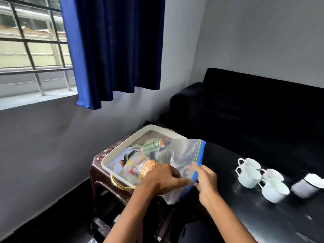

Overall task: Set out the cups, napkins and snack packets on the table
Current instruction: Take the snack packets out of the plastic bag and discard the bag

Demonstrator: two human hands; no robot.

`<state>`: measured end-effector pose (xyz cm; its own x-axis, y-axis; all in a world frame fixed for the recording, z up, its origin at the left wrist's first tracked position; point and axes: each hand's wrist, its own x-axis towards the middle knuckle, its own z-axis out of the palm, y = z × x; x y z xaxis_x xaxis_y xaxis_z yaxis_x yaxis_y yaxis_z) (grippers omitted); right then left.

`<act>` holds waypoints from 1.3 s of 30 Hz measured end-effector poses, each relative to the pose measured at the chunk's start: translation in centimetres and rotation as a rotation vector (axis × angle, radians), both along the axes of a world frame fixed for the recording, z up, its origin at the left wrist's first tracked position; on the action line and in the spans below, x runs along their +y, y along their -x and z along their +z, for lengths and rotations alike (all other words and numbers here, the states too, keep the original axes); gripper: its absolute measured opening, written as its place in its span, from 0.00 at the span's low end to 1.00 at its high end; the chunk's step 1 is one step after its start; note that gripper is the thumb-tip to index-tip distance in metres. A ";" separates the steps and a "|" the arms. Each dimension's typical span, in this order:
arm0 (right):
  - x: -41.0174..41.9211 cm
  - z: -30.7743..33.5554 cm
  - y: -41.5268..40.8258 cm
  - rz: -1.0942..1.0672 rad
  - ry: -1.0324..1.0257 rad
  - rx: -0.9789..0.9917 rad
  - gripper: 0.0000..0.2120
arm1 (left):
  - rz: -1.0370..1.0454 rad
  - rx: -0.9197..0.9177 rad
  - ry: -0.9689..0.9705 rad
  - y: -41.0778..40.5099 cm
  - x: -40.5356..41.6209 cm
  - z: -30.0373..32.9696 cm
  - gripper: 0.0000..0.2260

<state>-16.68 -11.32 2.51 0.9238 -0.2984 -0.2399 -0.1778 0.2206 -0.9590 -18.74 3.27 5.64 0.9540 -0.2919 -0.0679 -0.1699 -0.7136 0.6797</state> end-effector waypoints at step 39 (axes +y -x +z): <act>1.0 -2.5 4.5 -0.352 -0.292 -0.284 0.07 | 0.177 -0.412 -0.156 1.0 -6.6 -0.6 0.06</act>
